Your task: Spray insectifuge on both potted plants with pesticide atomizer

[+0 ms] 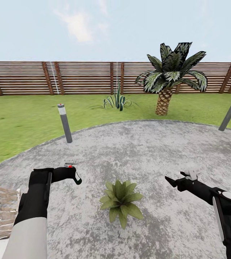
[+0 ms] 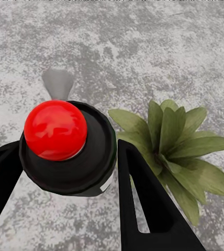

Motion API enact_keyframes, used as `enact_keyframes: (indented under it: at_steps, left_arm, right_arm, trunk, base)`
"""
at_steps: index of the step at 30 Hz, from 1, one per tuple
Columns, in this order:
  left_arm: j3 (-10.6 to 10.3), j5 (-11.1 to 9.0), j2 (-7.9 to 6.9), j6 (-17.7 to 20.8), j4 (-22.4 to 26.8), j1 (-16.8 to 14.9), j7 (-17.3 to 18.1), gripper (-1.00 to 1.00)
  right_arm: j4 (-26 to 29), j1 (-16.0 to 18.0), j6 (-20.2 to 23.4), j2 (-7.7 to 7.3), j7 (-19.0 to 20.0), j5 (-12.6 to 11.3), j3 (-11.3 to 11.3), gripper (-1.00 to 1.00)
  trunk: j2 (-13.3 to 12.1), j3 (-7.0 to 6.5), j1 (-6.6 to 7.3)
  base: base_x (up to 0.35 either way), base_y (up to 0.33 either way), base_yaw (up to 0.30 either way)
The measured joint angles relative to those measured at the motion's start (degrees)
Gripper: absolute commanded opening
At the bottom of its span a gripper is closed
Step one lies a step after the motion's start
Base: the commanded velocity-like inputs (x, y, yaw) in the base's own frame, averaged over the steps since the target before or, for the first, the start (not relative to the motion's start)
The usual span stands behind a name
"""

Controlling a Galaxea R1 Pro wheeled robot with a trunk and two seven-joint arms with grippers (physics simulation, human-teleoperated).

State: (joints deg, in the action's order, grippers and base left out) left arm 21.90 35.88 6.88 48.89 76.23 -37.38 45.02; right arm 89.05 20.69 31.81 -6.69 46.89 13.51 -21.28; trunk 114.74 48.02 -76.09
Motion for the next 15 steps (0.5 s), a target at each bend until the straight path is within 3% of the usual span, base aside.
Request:
enact_keyframes:
  at_steps: [6,15]
  left_arm:
    - [0.07,-0.03,-0.05,-0.06,0.00,0.00,0.00,-1.00]
    - [0.19,-0.07,-0.09,-0.18,-0.01,0.08,0.09,-1.00]
  right_arm:
    - [-0.01,0.00,-0.02,-0.06,-0.01,0.05,-0.08,1.00]
    - [-0.08,0.00,-0.01,-0.09,-0.09,0.03,-0.13,1.00]
  trunk:
    - [0.00,-0.10,0.00]
    - [0.00,-0.11,0.01]
  base:
    - [0.006,0.000,0.000]
    - [0.162,0.000,0.000]
